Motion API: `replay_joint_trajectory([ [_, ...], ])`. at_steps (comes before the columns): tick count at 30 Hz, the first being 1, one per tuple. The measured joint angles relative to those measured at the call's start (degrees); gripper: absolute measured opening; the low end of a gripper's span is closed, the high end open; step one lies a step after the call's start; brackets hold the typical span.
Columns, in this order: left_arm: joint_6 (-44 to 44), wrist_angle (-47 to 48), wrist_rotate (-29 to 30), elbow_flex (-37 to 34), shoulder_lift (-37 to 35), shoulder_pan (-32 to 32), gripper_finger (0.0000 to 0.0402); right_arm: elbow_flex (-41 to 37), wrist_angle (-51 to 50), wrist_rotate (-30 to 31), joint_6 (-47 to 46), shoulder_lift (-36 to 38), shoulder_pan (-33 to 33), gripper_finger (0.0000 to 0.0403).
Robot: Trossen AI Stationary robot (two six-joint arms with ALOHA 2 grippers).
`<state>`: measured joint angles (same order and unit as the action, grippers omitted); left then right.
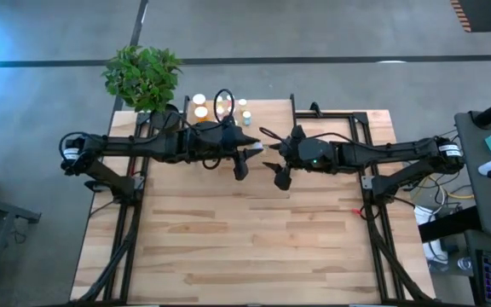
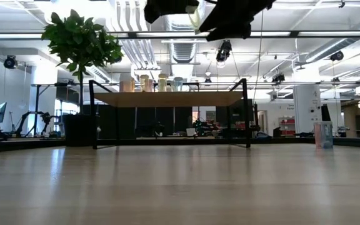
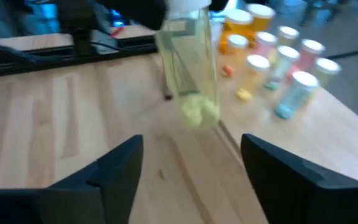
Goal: Pick and place medicine bottles onto shelf by color
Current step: Put the yellow pill bottle on the shelf
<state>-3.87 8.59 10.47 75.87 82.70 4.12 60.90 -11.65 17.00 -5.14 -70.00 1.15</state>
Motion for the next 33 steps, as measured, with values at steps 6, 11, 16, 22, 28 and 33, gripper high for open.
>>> replay_joint_trajectory([
  [6,2.8,1.5,4.2,-0.6,0.1,2.7,0.0102,1.2,-7.3,6.6,-1.8,0.6,0.0,0.0299],
  [11,3.2,1.3,4.6,-2.0,1.7,6.8,0.0102,1.9,-11.0,7.1,-3.7,0.7,0.0,0.0297],
  [16,3.2,1.7,4.6,-4.1,4.4,10.5,0.0102,2.5,-12.2,7.1,-4.8,0.7,0.0,0.0288],
  [22,4.5,1.3,4.6,-4.5,6.7,11.9,0.0102,2.6,-12.3,6.6,-4.9,1.3,-0.2,0.0286],
  [28,5.8,1.4,4.6,-4.4,8.1,12.4,0.0102,2.6,-12.4,6.6,-4.7,1.3,-0.2,0.0286],
  [33,5.8,1.5,4.7,-4.4,8.4,12.7,0.0103,2.6,-12.6,6.6,-4.0,1.3,-0.2,0.0286],
])
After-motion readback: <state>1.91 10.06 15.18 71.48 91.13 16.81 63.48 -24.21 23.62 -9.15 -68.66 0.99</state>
